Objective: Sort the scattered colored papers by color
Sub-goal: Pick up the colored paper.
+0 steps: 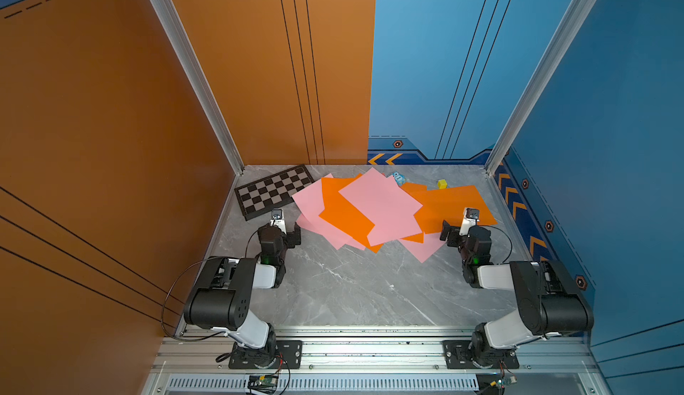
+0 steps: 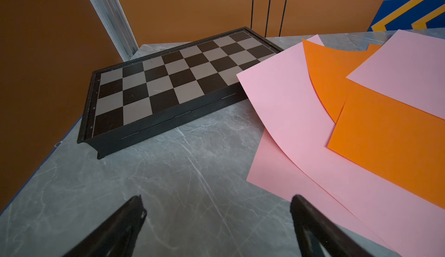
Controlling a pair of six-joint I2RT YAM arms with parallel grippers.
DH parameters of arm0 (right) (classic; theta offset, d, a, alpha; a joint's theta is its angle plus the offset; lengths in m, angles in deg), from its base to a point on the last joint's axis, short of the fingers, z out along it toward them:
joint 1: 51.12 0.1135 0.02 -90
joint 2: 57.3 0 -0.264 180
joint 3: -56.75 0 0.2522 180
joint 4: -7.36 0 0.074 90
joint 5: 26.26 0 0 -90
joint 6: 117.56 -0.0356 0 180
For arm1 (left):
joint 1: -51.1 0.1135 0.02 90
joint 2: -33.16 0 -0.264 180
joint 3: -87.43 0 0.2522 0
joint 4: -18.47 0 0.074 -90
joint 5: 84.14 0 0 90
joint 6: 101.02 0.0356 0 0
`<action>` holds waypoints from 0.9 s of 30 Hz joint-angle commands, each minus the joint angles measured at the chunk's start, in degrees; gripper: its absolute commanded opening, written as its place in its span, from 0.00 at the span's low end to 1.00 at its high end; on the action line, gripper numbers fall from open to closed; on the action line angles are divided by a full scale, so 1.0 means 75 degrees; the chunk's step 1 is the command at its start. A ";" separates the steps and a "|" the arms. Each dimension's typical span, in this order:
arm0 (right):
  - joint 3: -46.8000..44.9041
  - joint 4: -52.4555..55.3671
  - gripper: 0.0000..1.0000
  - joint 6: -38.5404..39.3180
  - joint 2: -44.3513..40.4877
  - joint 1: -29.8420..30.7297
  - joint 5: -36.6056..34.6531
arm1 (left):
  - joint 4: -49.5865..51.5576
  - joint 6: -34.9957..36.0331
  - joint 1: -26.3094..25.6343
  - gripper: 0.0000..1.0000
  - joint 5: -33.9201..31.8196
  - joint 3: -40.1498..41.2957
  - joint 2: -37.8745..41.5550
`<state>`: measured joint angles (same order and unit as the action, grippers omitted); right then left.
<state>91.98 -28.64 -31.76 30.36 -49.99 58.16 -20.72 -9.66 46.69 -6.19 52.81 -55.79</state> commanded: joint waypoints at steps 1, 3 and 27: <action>0.0688 0.1549 1.00 0.0228 -0.0437 0.0342 -0.0828 | 0.0762 0.0541 -0.0620 0.98 -0.1174 -0.0368 0.0467; 0.1645 0.3426 1.00 0.0217 -0.0693 0.0653 -0.1558 | 0.1192 0.1185 -0.1314 0.98 -0.1892 -0.0645 0.0631; 0.7865 0.8804 0.92 -0.2798 0.3125 -0.0083 0.3764 | 0.8393 -0.5033 -0.3174 0.98 0.1006 -0.7267 -0.1545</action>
<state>148.13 33.48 -48.68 51.61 -48.57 78.38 34.08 -36.54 22.93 -4.75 0.51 -64.22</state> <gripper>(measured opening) 0.927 0.981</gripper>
